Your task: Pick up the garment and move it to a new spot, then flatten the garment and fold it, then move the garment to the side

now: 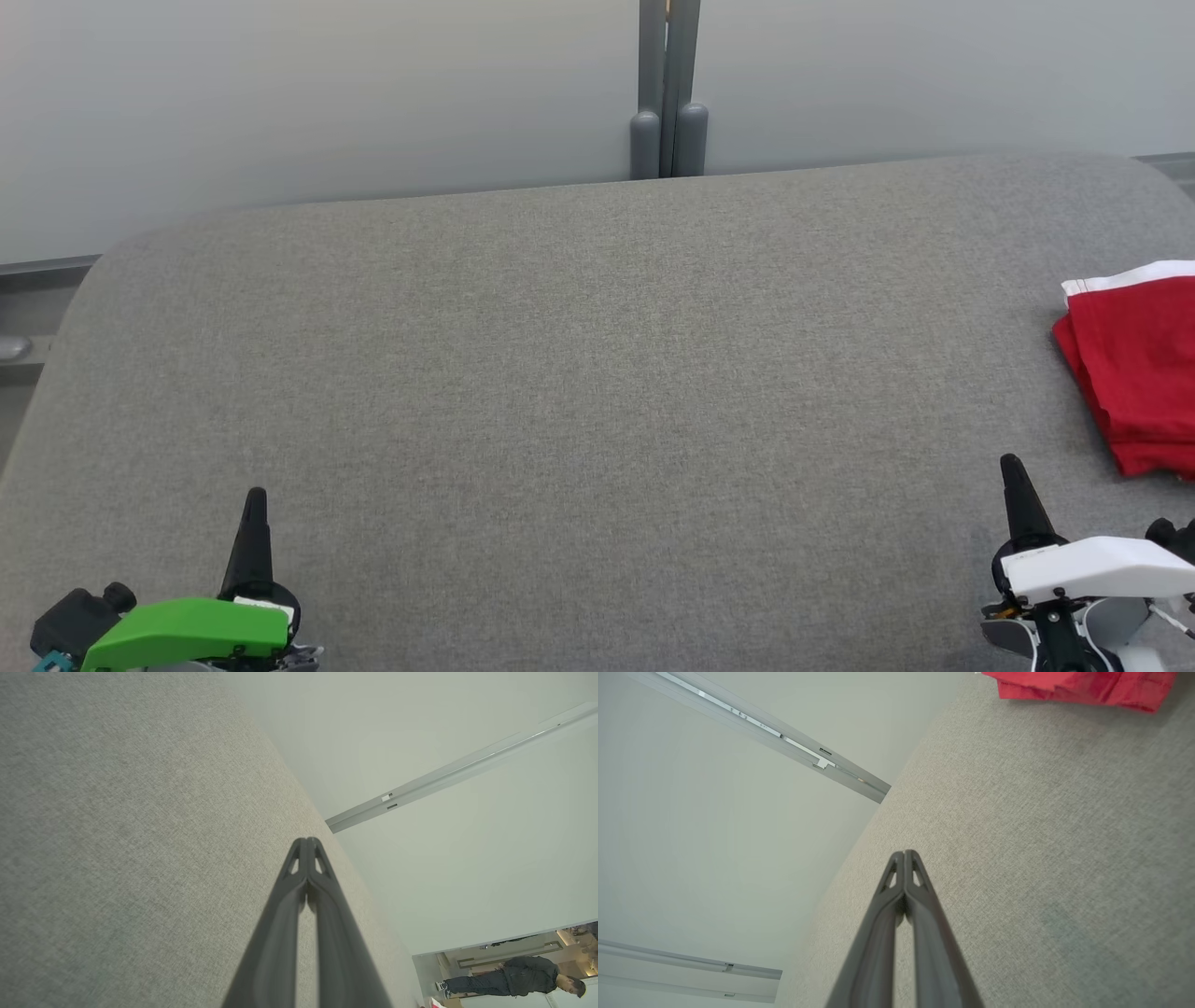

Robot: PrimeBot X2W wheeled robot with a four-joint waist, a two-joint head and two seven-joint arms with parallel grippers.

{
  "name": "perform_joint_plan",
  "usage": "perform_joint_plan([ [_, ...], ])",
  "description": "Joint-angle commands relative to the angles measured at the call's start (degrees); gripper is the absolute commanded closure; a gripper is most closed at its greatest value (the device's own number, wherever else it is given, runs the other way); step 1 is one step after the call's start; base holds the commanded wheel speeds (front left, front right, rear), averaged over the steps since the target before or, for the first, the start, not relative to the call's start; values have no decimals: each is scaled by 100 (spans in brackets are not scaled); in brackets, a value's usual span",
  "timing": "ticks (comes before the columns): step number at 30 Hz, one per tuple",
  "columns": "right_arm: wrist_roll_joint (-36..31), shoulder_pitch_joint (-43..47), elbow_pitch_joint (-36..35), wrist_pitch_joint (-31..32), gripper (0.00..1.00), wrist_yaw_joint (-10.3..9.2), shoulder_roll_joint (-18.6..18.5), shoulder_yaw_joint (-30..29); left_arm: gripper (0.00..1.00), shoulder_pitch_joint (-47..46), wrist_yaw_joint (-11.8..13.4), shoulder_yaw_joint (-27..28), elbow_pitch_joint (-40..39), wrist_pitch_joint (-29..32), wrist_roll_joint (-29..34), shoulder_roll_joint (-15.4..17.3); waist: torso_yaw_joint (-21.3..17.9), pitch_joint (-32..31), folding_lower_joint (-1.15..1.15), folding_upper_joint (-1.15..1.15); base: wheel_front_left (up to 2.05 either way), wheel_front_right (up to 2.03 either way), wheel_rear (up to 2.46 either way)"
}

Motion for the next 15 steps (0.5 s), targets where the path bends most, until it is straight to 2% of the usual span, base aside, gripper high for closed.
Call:
perform_joint_plan([
  [1, 207, -103, -83, 50, 100, 3, -43, 14, 100, -171, -10, 34, -76, 43, -167, -3, 0, 0, 0, 0, 0, 0, 0],
  [15, 1121, -170, -149, 260, 100, 3, -53, 80, 100, -273, -12, 115, -99, 246, -886, -39, 2, 3, 0, 0, 0, 0, 0],
])
